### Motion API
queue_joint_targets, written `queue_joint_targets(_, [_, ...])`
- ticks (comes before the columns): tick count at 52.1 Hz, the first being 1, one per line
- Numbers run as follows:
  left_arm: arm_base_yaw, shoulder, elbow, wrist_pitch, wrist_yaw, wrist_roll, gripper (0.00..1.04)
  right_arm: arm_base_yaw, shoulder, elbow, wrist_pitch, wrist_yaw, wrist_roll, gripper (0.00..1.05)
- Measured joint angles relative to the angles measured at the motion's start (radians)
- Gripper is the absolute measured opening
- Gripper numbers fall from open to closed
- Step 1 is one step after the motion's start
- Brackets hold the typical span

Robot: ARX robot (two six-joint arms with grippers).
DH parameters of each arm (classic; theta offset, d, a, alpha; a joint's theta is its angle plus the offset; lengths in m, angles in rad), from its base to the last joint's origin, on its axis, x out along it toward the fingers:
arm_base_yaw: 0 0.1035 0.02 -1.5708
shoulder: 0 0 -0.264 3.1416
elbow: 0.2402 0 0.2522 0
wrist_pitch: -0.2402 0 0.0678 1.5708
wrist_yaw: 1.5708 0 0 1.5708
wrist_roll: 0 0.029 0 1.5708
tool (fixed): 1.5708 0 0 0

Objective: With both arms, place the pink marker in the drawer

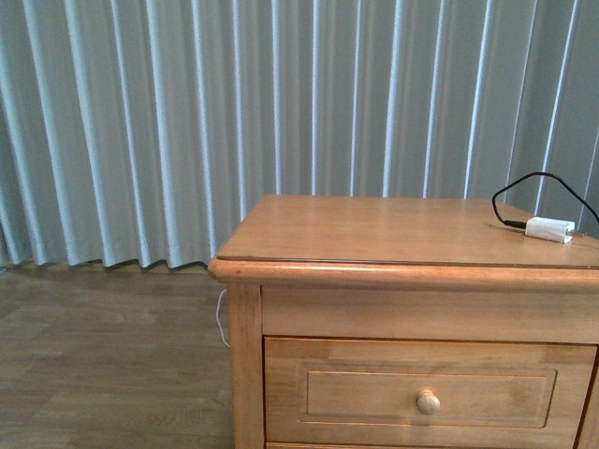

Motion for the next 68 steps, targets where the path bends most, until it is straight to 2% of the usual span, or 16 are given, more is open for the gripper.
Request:
queue_joint_targets(3, [0.0, 0.0, 0.0, 0.0, 0.0, 0.0, 0.98, 0.0, -0.027, 0.0, -0.028, 0.0, 0.0, 0.01])
queue_joint_targets(7, [0.0, 0.0, 0.0, 0.0, -0.001, 0.0, 0.98, 0.0, -0.15, 0.001, -0.183, -0.001, 0.0, 0.01])
queue_joint_targets(21, [0.0, 0.0, 0.0, 0.0, 0.0, 0.0, 0.98, 0.0, -0.187, 0.001, -0.193, 0.0, 0.0, 0.03])
queue_joint_targets(34, [0.0, 0.0, 0.0, 0.0, 0.0, 0.0, 0.98, 0.0, -0.187, 0.001, -0.193, 0.0, 0.0, 0.49])
queue_joint_targets(40, [0.0, 0.0, 0.0, 0.0, 0.0, 0.0, 0.98, 0.0, -0.187, 0.001, -0.193, 0.0, 0.0, 0.81])
queue_joint_targets(44, [0.0, 0.0, 0.0, 0.0, 0.0, 0.0, 0.98, 0.0, -0.187, 0.001, -0.193, 0.0, 0.0, 0.96])
queue_joint_targets(68, [0.0, 0.0, 0.0, 0.0, 0.0, 0.0, 0.98, 0.0, -0.187, 0.001, -0.193, 0.0, 0.003, 0.96])
